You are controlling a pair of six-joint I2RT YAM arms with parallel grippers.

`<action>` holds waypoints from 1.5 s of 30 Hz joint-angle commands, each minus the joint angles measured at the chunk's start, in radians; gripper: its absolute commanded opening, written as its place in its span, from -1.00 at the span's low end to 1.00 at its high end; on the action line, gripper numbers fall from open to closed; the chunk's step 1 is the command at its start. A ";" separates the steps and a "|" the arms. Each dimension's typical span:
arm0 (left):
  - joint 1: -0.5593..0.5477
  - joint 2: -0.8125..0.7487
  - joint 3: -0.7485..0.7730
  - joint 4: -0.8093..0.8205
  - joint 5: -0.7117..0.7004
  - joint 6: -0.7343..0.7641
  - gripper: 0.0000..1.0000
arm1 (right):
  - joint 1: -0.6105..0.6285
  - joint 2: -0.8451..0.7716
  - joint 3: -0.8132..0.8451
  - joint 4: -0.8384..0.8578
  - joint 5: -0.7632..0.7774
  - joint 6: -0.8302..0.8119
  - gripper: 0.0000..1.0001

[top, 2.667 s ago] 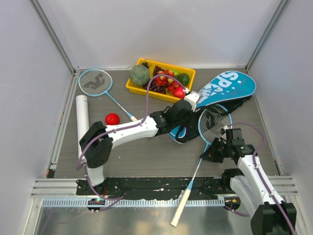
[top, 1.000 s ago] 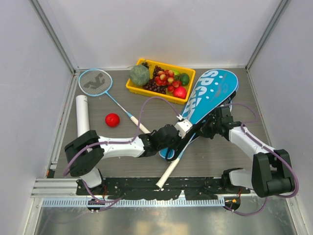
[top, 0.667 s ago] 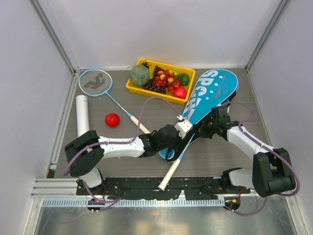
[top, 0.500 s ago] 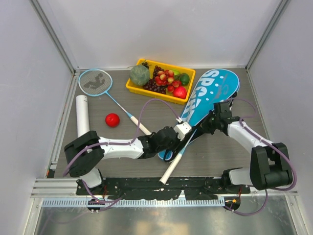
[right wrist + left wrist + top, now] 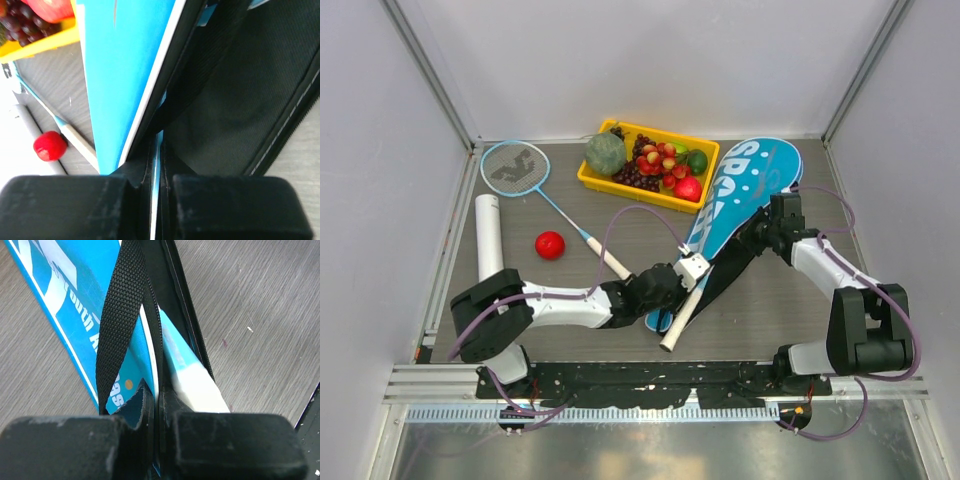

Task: Pack up the badminton gear

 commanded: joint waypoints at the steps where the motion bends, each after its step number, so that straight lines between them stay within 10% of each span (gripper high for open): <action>1: -0.023 -0.047 -0.018 0.070 0.018 -0.030 -1.00 | -0.009 0.030 0.018 0.235 0.017 0.046 -0.90; 26: -0.026 -0.121 -0.049 0.048 0.113 -0.199 -1.00 | -0.020 0.108 -0.107 0.501 0.379 0.247 -0.90; 45: -0.031 -0.041 -0.069 0.142 0.127 -0.353 -1.00 | -0.005 0.198 -0.156 0.659 0.309 0.399 -0.79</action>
